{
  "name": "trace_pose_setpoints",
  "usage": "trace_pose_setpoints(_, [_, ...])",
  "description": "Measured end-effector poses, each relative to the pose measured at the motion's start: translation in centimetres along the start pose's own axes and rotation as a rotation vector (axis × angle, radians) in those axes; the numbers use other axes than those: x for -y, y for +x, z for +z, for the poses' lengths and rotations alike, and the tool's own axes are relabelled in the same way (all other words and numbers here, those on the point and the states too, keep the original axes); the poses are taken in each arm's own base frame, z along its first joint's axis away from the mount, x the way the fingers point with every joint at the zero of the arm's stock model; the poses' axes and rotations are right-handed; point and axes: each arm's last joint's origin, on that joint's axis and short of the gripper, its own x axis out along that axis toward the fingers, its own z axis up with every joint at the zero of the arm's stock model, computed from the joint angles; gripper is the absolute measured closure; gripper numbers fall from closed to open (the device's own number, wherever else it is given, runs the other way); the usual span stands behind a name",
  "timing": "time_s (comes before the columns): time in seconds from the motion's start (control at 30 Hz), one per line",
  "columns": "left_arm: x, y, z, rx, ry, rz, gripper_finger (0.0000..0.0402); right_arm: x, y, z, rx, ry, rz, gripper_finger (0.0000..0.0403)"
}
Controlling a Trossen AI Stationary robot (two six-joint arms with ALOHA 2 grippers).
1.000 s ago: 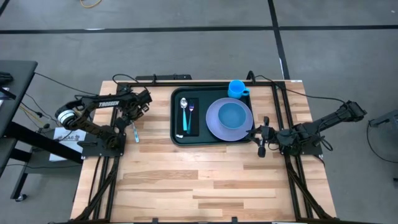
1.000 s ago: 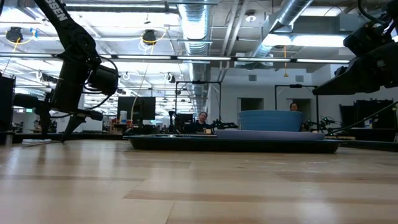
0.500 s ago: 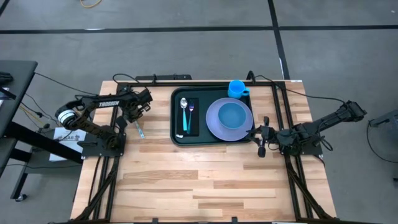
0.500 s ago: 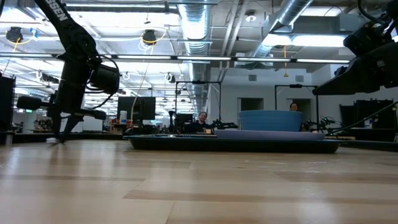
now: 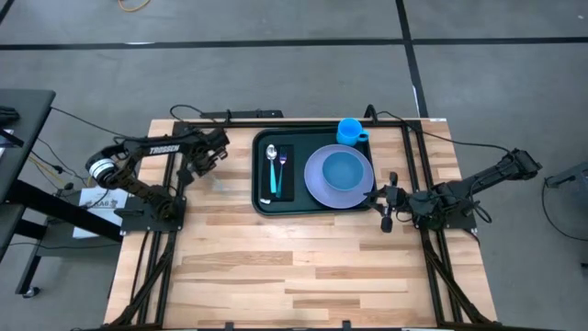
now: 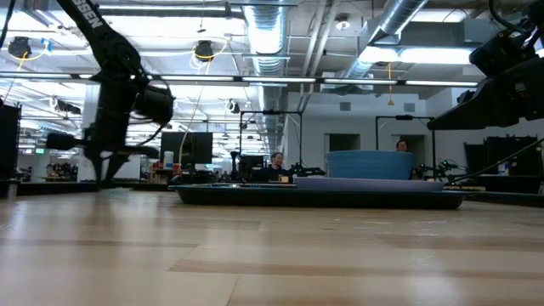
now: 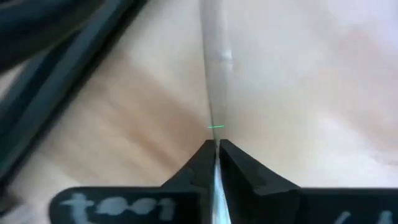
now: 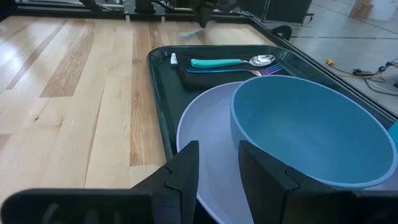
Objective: Set up tray
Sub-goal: Put the green knife on the black napkin
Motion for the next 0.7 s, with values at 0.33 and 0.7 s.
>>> trace_pose_setpoints(0.33, [1.7, -2.3, -1.0, 0.019, 0.021, -0.077, 0.04, 0.0, 0.0, 0.0, 0.0, 0.0, 0.0, 0.0296])
trace_pose_setpoints(0.7, [3.3, -5.0, -3.1, -0.029, 0.021, -0.18, 0.0401, 0.0, 0.0, 0.0, 0.0, 0.0, 0.0, 0.0296])
